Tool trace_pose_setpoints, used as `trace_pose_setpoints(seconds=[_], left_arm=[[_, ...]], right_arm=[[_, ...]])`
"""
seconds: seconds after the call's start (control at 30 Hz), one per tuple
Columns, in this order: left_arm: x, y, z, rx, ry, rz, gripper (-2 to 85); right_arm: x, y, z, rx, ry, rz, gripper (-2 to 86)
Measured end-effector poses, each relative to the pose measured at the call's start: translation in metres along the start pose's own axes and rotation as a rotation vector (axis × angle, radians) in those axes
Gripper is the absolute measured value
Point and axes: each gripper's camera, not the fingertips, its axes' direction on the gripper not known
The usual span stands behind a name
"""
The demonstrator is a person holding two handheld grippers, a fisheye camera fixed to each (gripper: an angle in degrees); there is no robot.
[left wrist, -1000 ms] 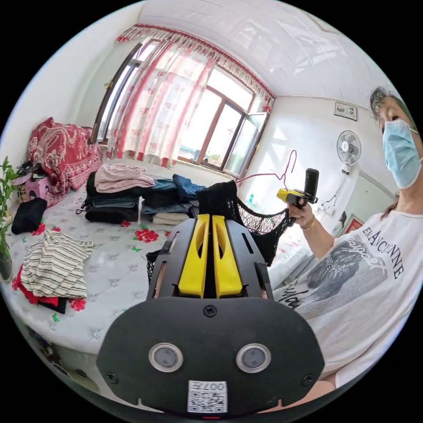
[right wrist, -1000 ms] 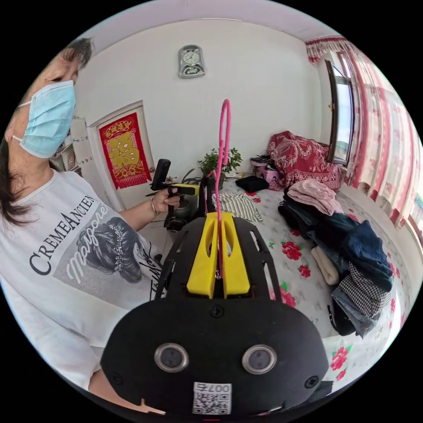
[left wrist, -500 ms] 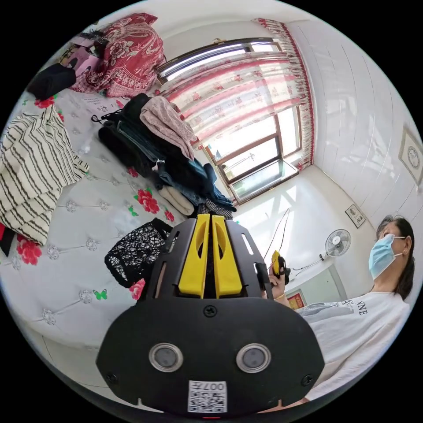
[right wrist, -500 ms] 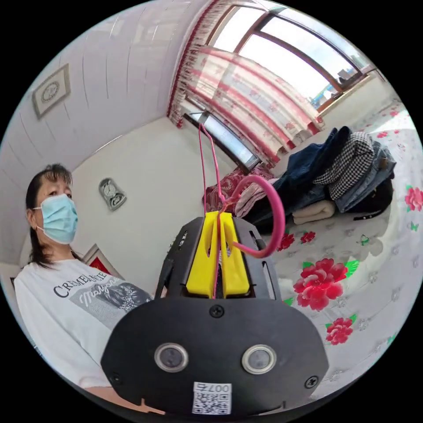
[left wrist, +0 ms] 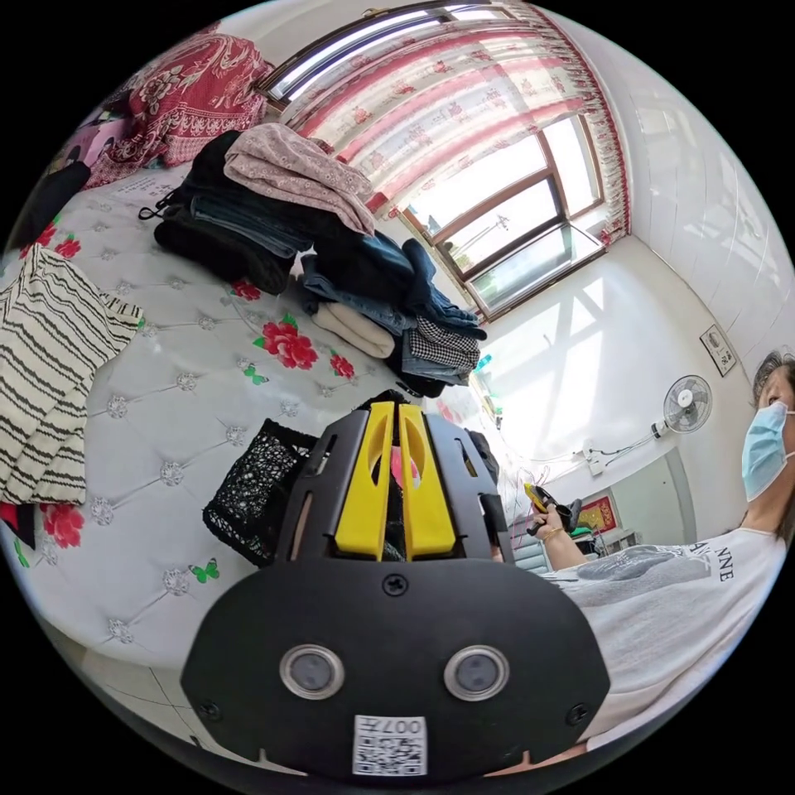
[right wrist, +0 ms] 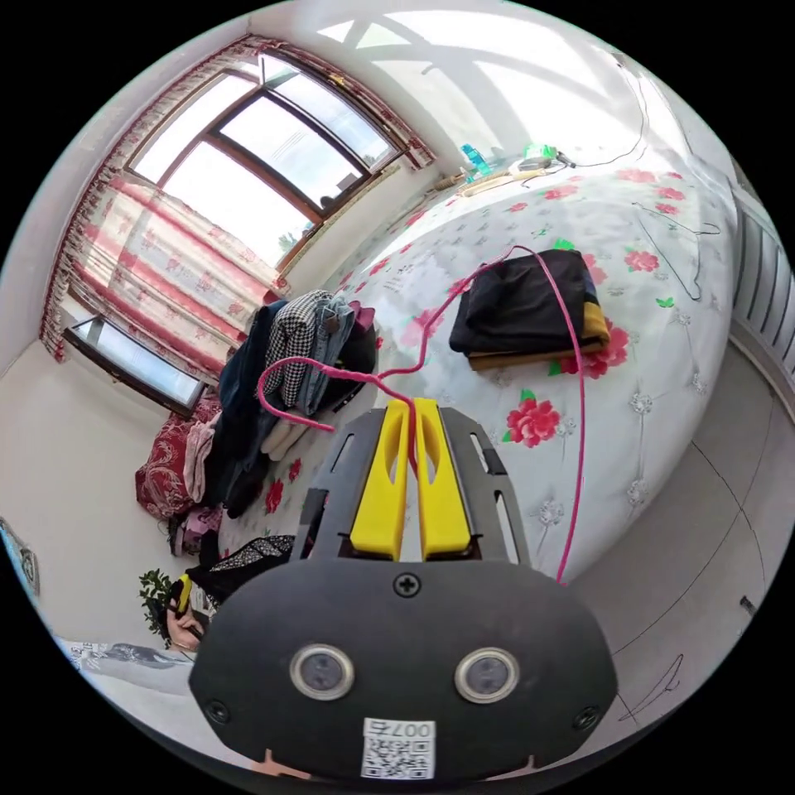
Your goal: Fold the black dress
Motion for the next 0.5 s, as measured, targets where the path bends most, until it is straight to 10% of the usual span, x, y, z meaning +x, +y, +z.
trace_pose_setpoints(seconds=[0.33, 0.5], left_arm=[[-0.026, -0.026, 0.01, 0.012, -0.092, -0.043, -0.9], [-0.038, -0.03, 0.006, 0.02, -0.142, -0.044, -1.0]], right_arm=[[-0.011, -0.044, 0.106, -0.214, 0.229, -0.084, 5.7], [-0.071, -0.024, 0.112, -0.228, -0.02, -0.268, 6.8]])
